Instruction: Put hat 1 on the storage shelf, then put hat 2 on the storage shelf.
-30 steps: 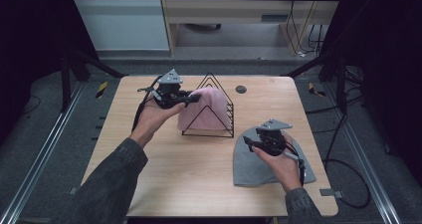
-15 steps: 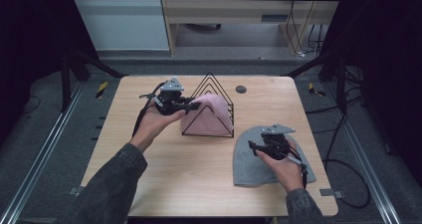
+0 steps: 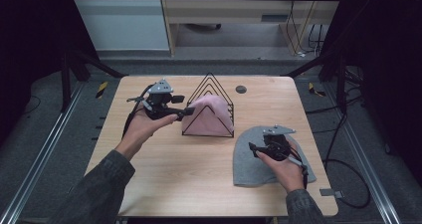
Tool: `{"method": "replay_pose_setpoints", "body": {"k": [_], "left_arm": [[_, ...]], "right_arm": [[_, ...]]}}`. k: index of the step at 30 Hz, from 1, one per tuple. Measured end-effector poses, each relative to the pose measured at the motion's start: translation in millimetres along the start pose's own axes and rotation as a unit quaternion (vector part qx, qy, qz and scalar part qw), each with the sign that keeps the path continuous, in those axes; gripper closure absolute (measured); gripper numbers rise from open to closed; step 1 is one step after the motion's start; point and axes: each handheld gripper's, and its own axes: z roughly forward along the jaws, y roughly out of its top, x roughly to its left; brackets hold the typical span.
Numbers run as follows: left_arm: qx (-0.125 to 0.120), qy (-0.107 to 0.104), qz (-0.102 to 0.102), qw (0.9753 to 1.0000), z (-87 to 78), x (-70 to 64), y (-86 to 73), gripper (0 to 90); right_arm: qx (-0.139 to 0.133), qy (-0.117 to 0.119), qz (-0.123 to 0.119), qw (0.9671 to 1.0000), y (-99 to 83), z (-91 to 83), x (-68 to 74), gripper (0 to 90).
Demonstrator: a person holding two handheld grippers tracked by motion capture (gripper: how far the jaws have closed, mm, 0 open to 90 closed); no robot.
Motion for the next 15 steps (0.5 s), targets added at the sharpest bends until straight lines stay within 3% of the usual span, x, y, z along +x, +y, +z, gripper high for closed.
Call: {"method": "replay_pose_setpoints", "body": {"k": [3,8,10,12,14,15], "left_arm": [[0.01,0.015,-0.008,0.9998,-5.6,-4.8,-12.8,18.1],[0.028,0.049,-0.005,0.9984,-16.0,-12.3,-39.5,11.3],[0.041,0.065,0.0,0.9971,-21.6,-18.5,-57.0,9.7],[0.049,0.068,0.001,0.9965,-25.0,-22.9,-74.7,7.9],[0.058,0.055,-0.013,0.9967,-27.0,-25.2,-95.4,5.3],[0.061,0.057,-0.014,0.9964,-28.0,-25.7,-104.6,5.3]], "right_arm": [[0.0,-0.003,0.005,1.0,-0.8,-1.0,-1.0,31.2],[0.003,-0.008,0.01,0.9999,-1.4,-0.5,-3.1,24.6],[0.002,-0.007,0.011,0.9999,-0.5,-1.2,-3.6,20.8],[0.002,0.0,0.012,0.9999,0.5,-2.1,-4.9,16.8],[0.002,0.007,0.011,0.9999,0.2,-2.2,-6.2,16.0],[0.002,0.005,0.011,0.9999,-0.1,-1.9,-6.8,15.9]]}}
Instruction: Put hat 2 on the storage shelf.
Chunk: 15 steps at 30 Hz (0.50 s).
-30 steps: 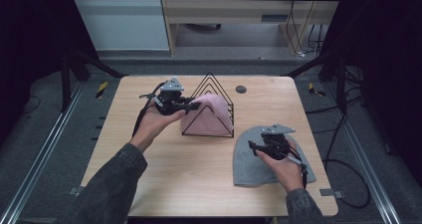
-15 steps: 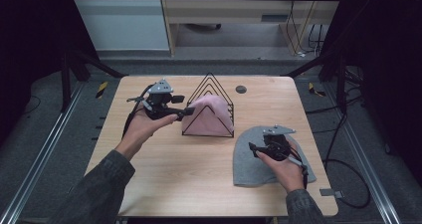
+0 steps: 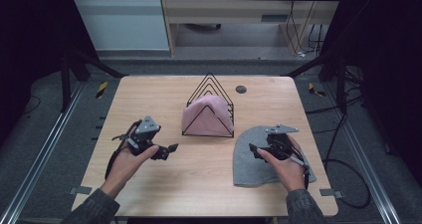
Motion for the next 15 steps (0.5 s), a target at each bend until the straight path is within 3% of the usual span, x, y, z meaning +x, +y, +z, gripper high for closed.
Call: {"method": "replay_pose_setpoints", "body": {"k": [5,9,15], "left_arm": [[0.034,0.01,-0.011,0.9993,0.7,3.0,-32.5,6.9],[0.067,0.031,0.014,0.9972,-6.7,-1.7,-44.3,7.2],[0.089,0.052,0.004,0.9947,-23.8,-4.4,-66.8,7.2]], "right_arm": [[0.006,-0.011,0.009,0.9999,-2.5,-1.1,-6.4,20.4],[0.004,-0.02,0.02,0.9996,-3.6,-4.9,-14.4,27.4],[0.021,-0.035,0.027,0.9988,0.5,-12.0,-36.3,37.7]]}}
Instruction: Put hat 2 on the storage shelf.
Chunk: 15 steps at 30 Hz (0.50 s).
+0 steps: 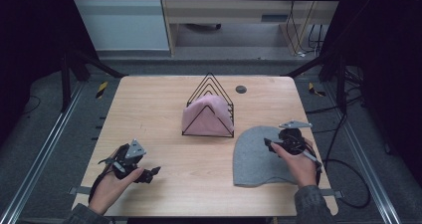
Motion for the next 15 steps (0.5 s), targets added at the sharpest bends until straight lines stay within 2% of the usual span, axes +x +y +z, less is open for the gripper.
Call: {"method": "replay_pose_setpoints", "body": {"k": [2,5,7,8,12,15], "left_arm": [[0.005,0.002,-0.013,0.9999,-2.8,1.4,-6.0,7.2],[0.014,0.019,-0.024,0.9994,-3.9,6.8,-9.3,7.2],[0.012,0.023,-0.046,0.9986,-1.6,12.7,-10.7,7.4],[0.01,0.022,-0.051,0.9984,-1.4,14.6,-11.0,7.5],[0.013,0.029,-0.046,0.9985,-2.6,15.4,-11.6,7.4],[0.017,0.026,-0.043,0.9986,-1.6,15.5,-11.6,7.4]], "right_arm": [[0.009,-0.008,-0.005,0.9999,4.8,-4.6,-9.6,40.1],[0.021,-0.022,-0.017,0.9994,15.1,-11.2,-26.9,43.8],[0.025,-0.027,-0.022,0.9991,19.9,-11.7,-36.2,46.7],[0.027,-0.031,-0.022,0.9989,22.0,-9.6,-43.0,48.6],[0.038,-0.027,-0.016,0.9988,25.3,2.6,-58.9,52.9],[0.051,-0.022,-0.002,0.9985,24.7,14.2,-66.3,55.6]]}}
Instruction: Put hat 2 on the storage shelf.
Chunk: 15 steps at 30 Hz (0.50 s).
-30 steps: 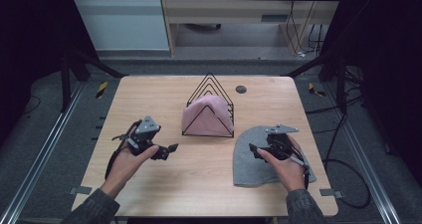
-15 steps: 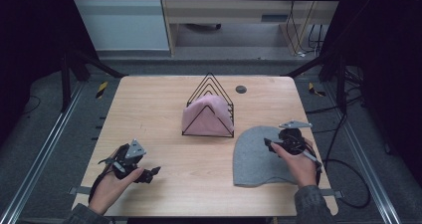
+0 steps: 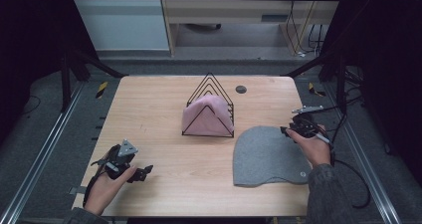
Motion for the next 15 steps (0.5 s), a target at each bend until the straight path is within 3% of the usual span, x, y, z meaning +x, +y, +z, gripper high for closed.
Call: {"method": "replay_pose_setpoints", "body": {"k": [6,15], "left_arm": [[0.006,0.002,0.008,0.9999,1.6,-1.6,0.2,7.4],[0.007,0.003,0.005,1.0,0.8,0.1,0.0,7.5]], "right_arm": [[0.016,0.009,0.022,0.9996,-1.5,19.7,-7.3,55.8],[0.03,0.018,0.031,0.9989,-3.8,34.6,-6.0,51.2]]}}
